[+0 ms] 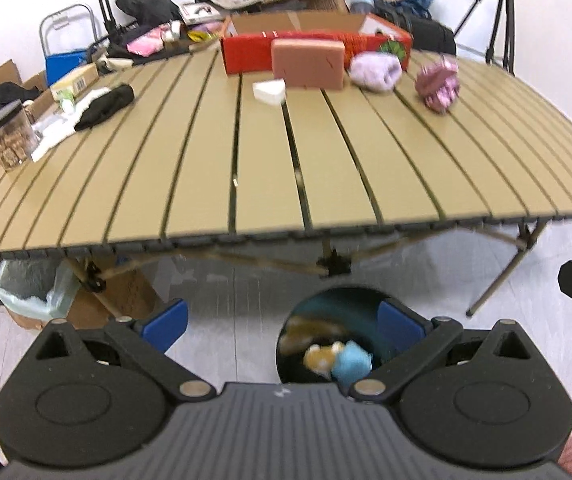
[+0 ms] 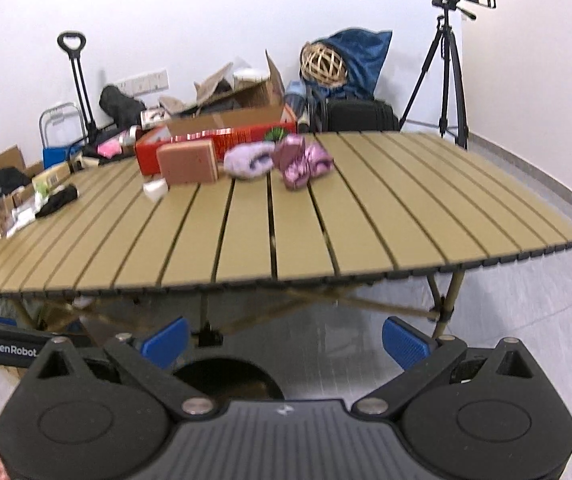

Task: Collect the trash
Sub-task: 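Raise both grippers back toward the table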

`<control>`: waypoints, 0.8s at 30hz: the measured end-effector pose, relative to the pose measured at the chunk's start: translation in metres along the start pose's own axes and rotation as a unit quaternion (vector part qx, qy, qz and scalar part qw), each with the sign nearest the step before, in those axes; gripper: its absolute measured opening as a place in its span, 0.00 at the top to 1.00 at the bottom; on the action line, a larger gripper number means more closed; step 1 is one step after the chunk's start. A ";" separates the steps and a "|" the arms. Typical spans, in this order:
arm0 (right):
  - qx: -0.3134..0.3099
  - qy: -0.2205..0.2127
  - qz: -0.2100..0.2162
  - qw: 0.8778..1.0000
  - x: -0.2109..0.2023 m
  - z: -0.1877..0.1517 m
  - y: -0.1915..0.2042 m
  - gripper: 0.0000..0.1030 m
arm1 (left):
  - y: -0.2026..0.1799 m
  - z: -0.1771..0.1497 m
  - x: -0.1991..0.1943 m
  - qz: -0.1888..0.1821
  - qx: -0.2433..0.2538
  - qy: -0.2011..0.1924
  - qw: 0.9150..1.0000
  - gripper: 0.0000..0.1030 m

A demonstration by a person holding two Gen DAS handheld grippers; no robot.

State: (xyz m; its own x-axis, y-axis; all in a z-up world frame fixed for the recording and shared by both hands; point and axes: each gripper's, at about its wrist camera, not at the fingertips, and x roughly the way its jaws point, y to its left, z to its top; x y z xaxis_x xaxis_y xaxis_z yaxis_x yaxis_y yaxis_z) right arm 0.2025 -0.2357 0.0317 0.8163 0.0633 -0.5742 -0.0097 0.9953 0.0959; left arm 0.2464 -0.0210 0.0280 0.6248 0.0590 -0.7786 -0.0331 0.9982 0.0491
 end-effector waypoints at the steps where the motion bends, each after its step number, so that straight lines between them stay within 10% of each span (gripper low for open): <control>1: 0.002 -0.005 0.001 1.000 0.001 0.004 0.000 0.00 | 0.001 0.003 -0.001 0.000 -0.004 -0.006 1.000 0.00; 24: 0.050 -0.075 0.016 0.996 0.103 0.068 -0.007 0.00 | 0.020 0.106 0.056 -0.006 -0.091 -0.107 0.990 0.00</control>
State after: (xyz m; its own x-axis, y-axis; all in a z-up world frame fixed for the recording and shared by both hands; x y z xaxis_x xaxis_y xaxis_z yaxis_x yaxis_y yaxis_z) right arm 0.3252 -0.2410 0.0271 0.8937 0.0750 -0.4423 0.0151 0.9804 0.1966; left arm 0.3634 0.0016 0.0514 0.7757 0.0651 -0.6277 -0.1532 0.9843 -0.0873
